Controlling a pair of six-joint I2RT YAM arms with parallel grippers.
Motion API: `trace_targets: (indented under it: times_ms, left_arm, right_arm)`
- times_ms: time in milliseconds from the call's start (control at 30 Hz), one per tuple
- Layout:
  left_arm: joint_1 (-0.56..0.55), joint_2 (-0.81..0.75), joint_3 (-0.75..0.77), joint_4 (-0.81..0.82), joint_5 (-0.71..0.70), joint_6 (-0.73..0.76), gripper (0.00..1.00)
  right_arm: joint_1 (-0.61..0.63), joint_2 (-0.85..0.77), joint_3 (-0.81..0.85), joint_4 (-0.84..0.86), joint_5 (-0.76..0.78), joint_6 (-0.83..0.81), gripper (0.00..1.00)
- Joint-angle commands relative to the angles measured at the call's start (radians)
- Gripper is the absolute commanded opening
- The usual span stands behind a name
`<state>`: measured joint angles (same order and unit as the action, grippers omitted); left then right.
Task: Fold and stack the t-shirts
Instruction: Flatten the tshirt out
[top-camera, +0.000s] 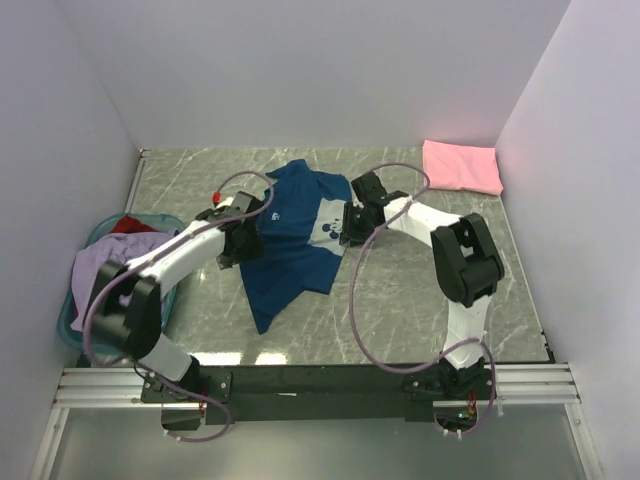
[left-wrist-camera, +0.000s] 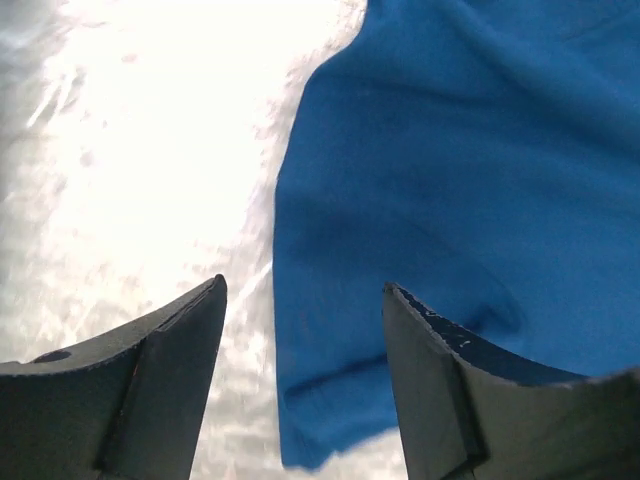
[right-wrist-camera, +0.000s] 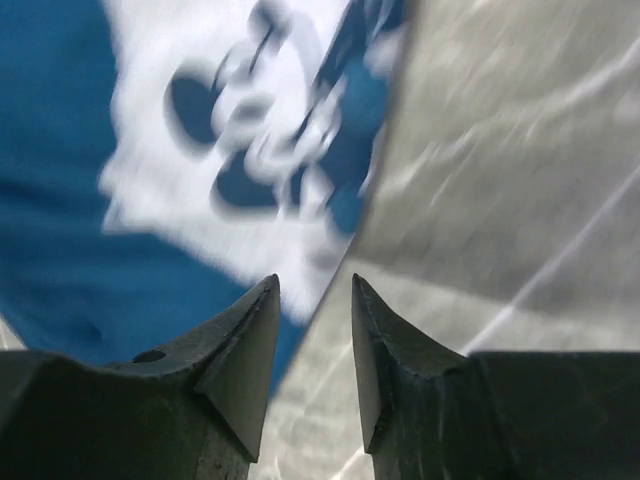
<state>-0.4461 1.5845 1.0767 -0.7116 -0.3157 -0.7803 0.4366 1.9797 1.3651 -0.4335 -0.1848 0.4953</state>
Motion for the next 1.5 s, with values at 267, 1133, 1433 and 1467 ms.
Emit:
trace_targets:
  times_ms: [267, 1133, 1433, 1467]
  left_arm:
    - [-0.101, -0.227, -0.248, -0.065, 0.139, -0.149, 0.55]
    - [-0.552, 0.175, 0.112, -0.242, -0.163, -0.001, 0.47]
    - [-0.556, 0.227, 0.091, -0.212, -0.169, 0.013, 0.37]
    - [-0.556, 0.227, 0.091, -0.207, -0.168, 0.016, 0.32]
  right_arm:
    - [0.175, -0.386, -0.291, 0.026, 0.064, -0.001, 0.44]
    - [0.021, -0.837, -0.630, -0.036, 0.143, -0.029, 0.45]
    - [-0.024, -0.892, -0.675, -0.037, 0.130, -0.038, 0.45]
    - [-0.024, -0.891, -0.678, -0.036, 0.128, -0.037, 0.45]
